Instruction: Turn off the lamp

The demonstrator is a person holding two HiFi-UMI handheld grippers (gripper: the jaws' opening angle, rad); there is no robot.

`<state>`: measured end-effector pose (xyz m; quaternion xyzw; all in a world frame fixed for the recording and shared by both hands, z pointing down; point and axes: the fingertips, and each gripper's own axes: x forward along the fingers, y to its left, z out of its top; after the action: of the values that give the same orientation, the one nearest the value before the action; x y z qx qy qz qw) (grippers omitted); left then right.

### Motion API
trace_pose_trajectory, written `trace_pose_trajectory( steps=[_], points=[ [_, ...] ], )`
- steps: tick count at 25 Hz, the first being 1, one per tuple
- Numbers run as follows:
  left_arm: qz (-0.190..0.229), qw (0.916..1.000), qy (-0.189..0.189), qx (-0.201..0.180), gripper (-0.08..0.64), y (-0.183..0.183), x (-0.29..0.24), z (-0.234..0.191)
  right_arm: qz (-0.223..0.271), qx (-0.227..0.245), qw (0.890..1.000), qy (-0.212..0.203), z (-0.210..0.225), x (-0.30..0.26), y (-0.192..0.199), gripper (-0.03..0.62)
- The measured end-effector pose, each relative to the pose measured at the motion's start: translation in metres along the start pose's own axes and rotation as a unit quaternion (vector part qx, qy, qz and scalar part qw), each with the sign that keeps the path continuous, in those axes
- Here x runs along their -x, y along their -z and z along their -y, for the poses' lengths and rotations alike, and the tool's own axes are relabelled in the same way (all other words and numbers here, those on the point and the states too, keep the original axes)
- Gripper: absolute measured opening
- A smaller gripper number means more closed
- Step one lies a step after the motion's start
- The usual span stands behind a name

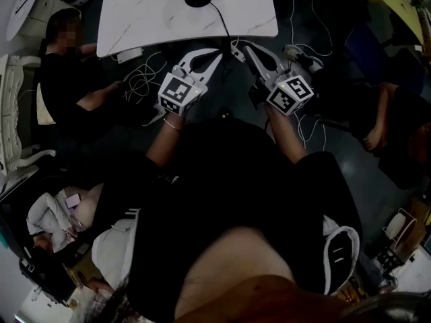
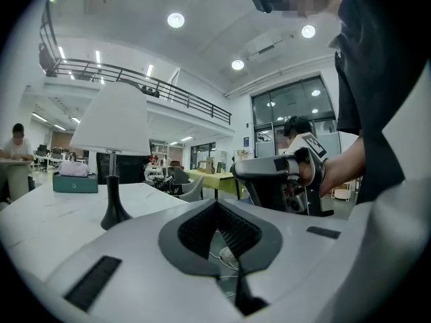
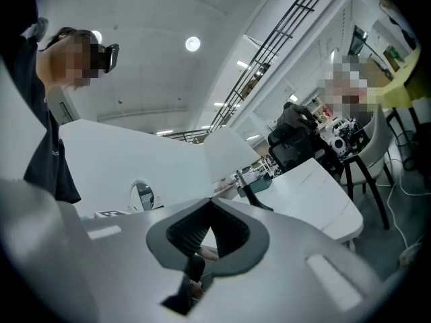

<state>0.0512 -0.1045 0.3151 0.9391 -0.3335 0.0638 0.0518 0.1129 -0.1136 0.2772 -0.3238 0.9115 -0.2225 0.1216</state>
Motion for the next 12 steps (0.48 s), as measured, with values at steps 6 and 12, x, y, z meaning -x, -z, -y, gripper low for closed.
trace_pose_trajectory(
  steps=[6, 12],
  points=[
    [0.002, 0.9999, -0.011, 0.0, 0.006, -0.003, 0.004, 0.001, 0.016, -0.008, 1.0, -0.002, -0.001, 0.007, -0.003, 0.002],
    [-0.001, 0.9998, -0.019, 0.007, 0.006, -0.002, 0.017, 0.001, 0.02, -0.011, 1.0, -0.002, -0.01, 0.01, -0.003, 0.0]
  ],
)
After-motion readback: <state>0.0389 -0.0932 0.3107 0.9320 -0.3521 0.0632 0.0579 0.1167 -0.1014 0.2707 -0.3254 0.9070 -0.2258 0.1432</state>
